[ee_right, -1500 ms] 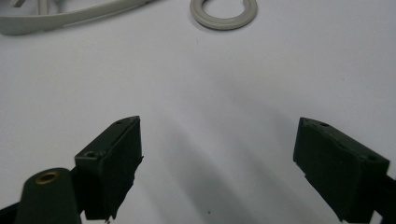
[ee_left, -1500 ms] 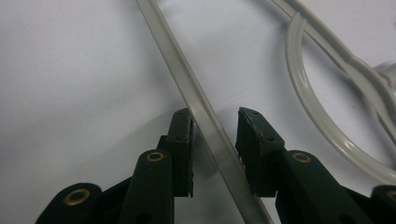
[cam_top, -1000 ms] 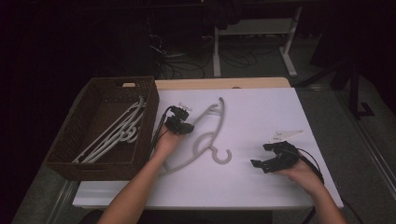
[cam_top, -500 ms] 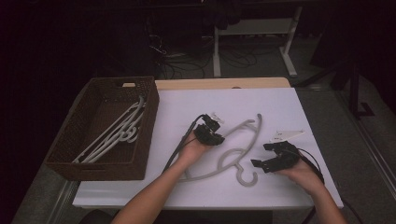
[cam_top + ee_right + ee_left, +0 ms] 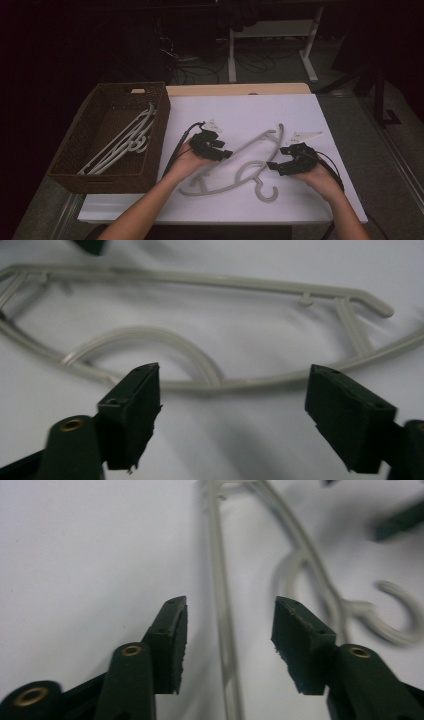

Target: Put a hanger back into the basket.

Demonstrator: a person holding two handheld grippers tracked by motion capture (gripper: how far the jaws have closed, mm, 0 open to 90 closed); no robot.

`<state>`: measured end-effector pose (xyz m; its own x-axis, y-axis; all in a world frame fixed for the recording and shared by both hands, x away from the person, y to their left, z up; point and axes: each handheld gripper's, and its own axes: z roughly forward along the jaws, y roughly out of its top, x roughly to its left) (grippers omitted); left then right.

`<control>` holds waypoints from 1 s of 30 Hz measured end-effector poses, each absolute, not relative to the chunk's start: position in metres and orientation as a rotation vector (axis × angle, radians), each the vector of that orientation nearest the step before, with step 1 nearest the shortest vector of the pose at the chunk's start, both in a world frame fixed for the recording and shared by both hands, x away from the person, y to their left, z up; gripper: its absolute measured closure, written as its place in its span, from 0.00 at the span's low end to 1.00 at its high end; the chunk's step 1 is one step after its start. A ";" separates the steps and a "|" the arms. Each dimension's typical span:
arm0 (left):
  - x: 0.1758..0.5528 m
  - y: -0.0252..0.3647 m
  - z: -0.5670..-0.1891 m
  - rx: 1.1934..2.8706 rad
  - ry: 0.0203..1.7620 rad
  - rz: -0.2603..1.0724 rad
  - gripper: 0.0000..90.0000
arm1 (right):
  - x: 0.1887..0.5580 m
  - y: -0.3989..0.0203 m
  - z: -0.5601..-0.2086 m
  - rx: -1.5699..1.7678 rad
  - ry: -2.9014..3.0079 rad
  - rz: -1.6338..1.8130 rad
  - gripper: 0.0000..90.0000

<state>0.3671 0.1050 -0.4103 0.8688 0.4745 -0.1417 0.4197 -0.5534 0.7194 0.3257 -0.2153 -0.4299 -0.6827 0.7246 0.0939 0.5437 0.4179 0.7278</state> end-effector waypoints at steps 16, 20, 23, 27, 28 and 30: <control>0.324 0.155 -0.415 2.158 0.539 0.007 0.33 | 0.405 -0.179 -0.426 1.257 2.320 0.987 0.98; 0.322 0.150 -0.414 2.158 0.519 0.009 0.33 | 0.419 -0.177 -0.433 1.290 2.317 0.959 0.99; 0.320 0.143 -0.415 2.173 0.496 -0.007 0.33 | 0.425 -0.174 -0.440 1.291 2.317 0.903 0.99; 0.319 0.132 -0.419 2.194 0.462 -0.020 0.34 | 0.427 -0.176 -0.443 1.299 2.312 0.909 0.99; 0.318 0.128 -0.421 2.205 0.446 -0.025 0.34 | 0.428 -0.176 -0.443 1.295 2.313 0.907 0.99; 0.318 0.121 -0.425 2.232 0.428 -0.026 0.36 | 0.428 -0.174 -0.444 1.292 2.318 0.889 0.99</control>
<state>0.3180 0.1211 -0.4247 0.9415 0.2954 -0.1625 0.3131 -0.5874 0.7462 0.4280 -0.1743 -0.4441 -0.5283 0.8491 0.0066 0.6357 0.3903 0.6660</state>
